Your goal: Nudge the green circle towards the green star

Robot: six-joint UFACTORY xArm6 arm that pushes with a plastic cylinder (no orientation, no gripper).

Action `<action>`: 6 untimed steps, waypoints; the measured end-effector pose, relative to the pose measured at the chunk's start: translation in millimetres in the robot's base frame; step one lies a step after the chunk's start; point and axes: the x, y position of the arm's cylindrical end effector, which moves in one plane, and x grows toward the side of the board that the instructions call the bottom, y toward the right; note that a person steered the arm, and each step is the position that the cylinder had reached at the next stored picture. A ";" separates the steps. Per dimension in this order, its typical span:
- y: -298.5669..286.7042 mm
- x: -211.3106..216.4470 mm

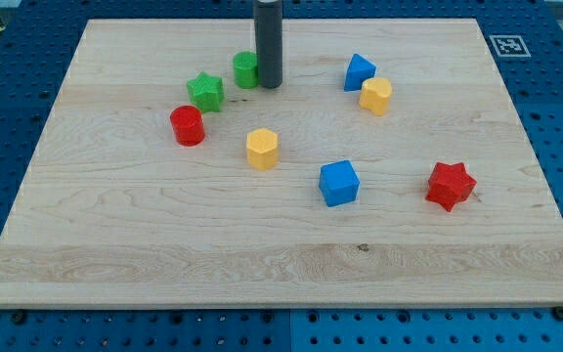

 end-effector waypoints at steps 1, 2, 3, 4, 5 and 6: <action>12.9 -24.2; 12.9 -27.7; 12.5 -27.7; -5.9 -27.1; -10.3 -27.1; -14.6 -27.1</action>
